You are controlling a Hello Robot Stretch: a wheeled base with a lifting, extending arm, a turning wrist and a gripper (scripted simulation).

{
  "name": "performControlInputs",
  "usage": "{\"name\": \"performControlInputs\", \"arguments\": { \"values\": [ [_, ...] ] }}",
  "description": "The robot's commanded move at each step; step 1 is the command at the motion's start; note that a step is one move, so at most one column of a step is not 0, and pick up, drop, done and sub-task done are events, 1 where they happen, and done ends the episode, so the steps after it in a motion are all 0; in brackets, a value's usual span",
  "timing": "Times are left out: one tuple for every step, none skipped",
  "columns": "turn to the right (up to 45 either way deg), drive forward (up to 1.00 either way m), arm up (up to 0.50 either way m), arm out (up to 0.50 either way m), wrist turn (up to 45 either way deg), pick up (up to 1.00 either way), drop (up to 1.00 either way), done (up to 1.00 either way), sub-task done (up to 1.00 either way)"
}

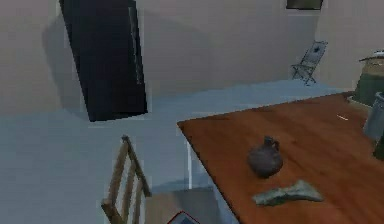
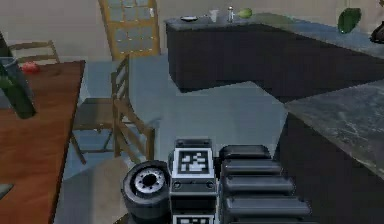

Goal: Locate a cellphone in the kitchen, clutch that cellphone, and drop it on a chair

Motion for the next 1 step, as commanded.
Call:
{"name": "performControlInputs", "arguments": {
  "values": [
    [-45.0,0.00,0.00,0.00,0.0,0.00,0.00,0.00,0.00]
  ]
}}
